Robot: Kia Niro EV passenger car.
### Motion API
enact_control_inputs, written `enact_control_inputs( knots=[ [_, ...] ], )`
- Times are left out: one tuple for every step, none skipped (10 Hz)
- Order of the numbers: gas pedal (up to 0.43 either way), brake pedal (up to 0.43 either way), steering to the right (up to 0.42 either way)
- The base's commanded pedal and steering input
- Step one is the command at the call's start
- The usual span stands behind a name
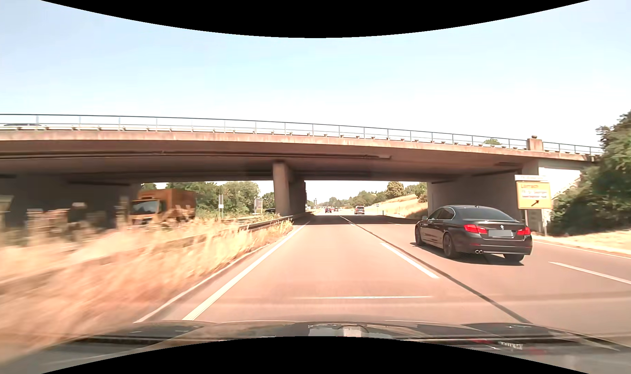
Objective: Follow the waypoints while adhering to traffic rules and regulations
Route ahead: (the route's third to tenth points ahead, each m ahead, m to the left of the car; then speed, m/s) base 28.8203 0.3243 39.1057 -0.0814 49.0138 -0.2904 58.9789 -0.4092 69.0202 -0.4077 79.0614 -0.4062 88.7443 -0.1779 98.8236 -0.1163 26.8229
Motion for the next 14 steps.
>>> enact_control_inputs(
  knots=[
    [0.130,0.000,0.000],
    [0.130,0.000,0.000],
    [0.130,0.000,0.000],
    [0.130,0.000,-0.001],
    [0.130,0.000,-0.001],
    [0.130,0.000,-0.001],
    [0.130,0.000,-0.001],
    [0.130,0.000,-0.001],
    [0.130,0.000,-0.001],
    [0.130,0.000,-0.001],
    [0.130,0.000,-0.001],
    [0.130,0.000,-0.001],
    [0.138,0.000,-0.001],
    [0.138,0.000,-0.001]
  ],
)
